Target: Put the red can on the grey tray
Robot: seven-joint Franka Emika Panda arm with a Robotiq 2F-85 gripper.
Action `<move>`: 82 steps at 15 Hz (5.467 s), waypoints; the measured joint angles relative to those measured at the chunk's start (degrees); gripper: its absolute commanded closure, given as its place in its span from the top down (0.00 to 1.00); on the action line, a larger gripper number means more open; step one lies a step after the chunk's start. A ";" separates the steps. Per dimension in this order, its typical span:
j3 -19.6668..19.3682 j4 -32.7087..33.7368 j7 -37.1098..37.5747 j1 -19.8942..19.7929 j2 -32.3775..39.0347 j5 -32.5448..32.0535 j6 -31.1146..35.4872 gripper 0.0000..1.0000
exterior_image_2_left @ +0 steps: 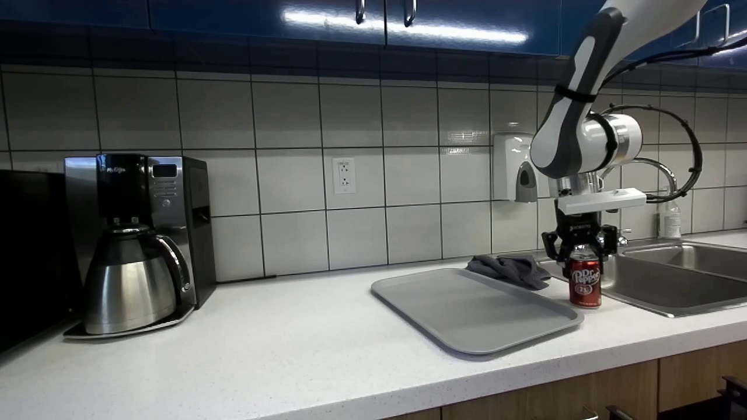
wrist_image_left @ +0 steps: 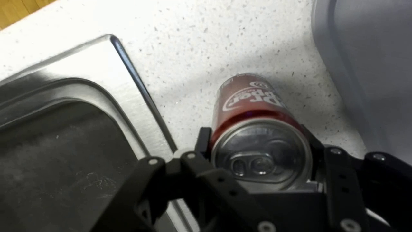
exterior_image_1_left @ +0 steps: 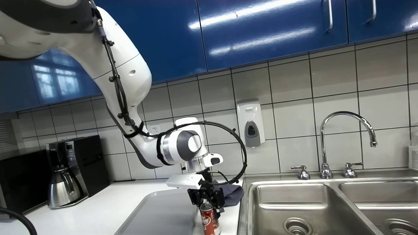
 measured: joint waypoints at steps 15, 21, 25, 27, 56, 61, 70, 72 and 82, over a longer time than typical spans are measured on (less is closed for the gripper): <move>2.70 0.90 -0.21 3.87 -11.56 4.03 -7.99 0.39; 5.43 1.64 0.28 5.97 -10.96 4.33 -8.17 0.39; 6.22 4.33 1.24 6.69 -6.85 4.32 -7.79 0.39; 6.25 6.48 1.82 7.25 -4.30 4.32 -7.38 0.39; 6.41 24.17 2.58 10.69 14.35 8.29 -3.79 1.00; 6.41 23.27 1.42 10.45 10.35 9.08 -5.25 1.00; 5.65 9.60 -7.31 6.74 -5.72 14.44 -8.85 1.00; 4.85 5.64 -8.73 5.94 -9.86 14.38 -9.11 1.00; 1.61 -4.49 -13.49 4.03 -28.07 13.93 -21.98 1.00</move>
